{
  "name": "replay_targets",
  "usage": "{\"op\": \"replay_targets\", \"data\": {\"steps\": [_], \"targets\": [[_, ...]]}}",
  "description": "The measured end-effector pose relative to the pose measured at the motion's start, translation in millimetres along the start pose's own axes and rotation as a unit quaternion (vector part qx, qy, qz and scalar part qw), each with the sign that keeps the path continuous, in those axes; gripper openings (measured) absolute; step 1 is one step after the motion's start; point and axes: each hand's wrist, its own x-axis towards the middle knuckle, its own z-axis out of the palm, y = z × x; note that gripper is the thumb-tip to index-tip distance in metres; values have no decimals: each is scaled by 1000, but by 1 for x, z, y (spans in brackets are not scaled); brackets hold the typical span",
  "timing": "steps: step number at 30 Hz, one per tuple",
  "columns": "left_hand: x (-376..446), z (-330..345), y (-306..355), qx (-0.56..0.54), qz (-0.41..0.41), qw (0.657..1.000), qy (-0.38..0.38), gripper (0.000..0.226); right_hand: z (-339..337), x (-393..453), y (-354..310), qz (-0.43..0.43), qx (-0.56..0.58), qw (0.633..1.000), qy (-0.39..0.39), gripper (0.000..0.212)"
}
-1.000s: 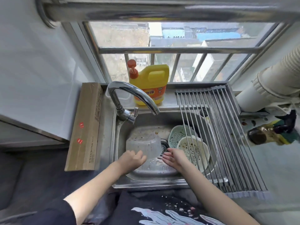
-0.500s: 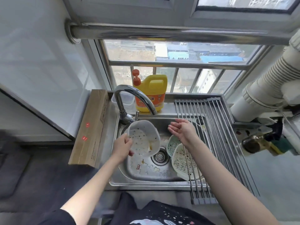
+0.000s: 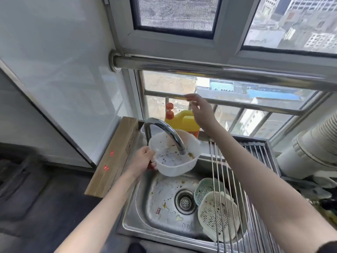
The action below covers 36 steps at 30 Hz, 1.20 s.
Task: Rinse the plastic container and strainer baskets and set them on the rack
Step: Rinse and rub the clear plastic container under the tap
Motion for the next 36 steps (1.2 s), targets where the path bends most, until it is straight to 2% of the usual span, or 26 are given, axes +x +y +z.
{"op": "replay_targets", "data": {"steps": [2, 4, 8, 11, 14, 16, 20, 27, 29, 31, 34, 36], "targets": [[0, 3, 7, 2, 20, 1000, -4, 16, 8, 16, -3, -48, -51, 996, -57, 31], [1, 7, 13, 9, 34, 999, -4, 23, 16, 33, -3, -58, -96, 987, -116, 32], [4, 12, 16, -30, 50, 998, 17, 16, 31, 63, -6, -27, -148, 970, -189, 36], [8, 13, 16, -53, 53, 997, 34, 17, 41, 73, -9, -4, -139, 957, -256, 39], [10, 15, 18, -72, 53, 995, 40, 16, 52, 78, -2, -28, -205, 924, -322, 42], [13, 17, 20, -79, 57, 994, 45, 11, 56, 81, 6, -45, -269, 900, -340, 41], [19, 20, 22, -69, 66, 994, 58, 10, 59, 74, 20, -72, -356, 889, -280, 38], [16, 25, 20, -29, 51, 996, 72, 27, 63, 77, 17, -45, -393, 864, -312, 43], [10, 28, 21, -18, 56, 996, 64, 28, 58, 81, 13, -33, -344, 883, -318, 44], [0, 31, 17, -3, 64, 997, 48, 28, 51, 83, 8, -38, -276, 917, -287, 45], [-15, 33, 3, 13, 63, 997, 31, 29, 32, 72, -1, -75, -106, 980, -148, 42], [-26, 31, -10, 18, 53, 998, 30, 29, 13, 52, 2, -89, -77, 990, -79, 38]]}}
